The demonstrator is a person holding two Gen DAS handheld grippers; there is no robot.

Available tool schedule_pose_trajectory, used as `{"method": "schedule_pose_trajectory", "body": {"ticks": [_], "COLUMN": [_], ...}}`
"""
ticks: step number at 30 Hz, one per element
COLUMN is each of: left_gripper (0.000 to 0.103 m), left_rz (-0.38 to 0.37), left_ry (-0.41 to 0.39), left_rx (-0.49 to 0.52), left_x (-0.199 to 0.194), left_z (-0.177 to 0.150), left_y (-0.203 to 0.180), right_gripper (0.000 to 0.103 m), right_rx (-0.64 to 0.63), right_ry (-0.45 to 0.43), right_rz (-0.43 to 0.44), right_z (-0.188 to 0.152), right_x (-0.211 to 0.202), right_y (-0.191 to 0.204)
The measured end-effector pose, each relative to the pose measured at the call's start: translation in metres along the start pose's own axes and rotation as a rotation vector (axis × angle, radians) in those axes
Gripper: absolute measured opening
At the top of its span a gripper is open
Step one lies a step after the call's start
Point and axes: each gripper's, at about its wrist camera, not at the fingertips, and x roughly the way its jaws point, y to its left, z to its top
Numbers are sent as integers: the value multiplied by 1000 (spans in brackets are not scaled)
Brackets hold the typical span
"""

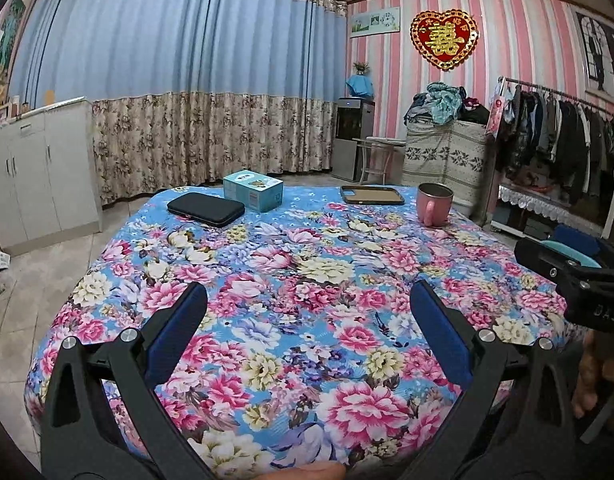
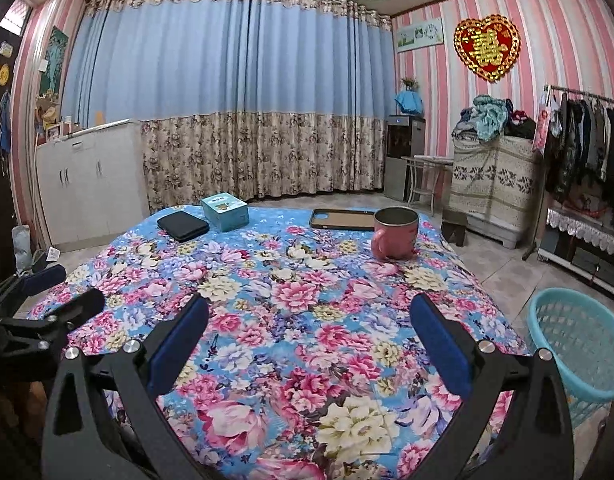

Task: Collect trash

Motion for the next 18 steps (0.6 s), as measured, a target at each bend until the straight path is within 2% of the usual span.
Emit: {"method": "schedule_pose_trajectory", "body": {"ticks": [7,18], "left_gripper": [98,98], "left_rz": [-3,-9], "left_ry": [-12,-17], "left_rx": [-3,-49], "left_x": [-1,0], "left_z": [-1,0], "left_y": [-1,8], "right_gripper": [99,99], "right_rx": [-50,-16], "right_ry": [-10,-16], "right_rz": [-1,-4], "right_z": [-3,-1], "right_x": [-1,-3], "right_y": [15,10]}}
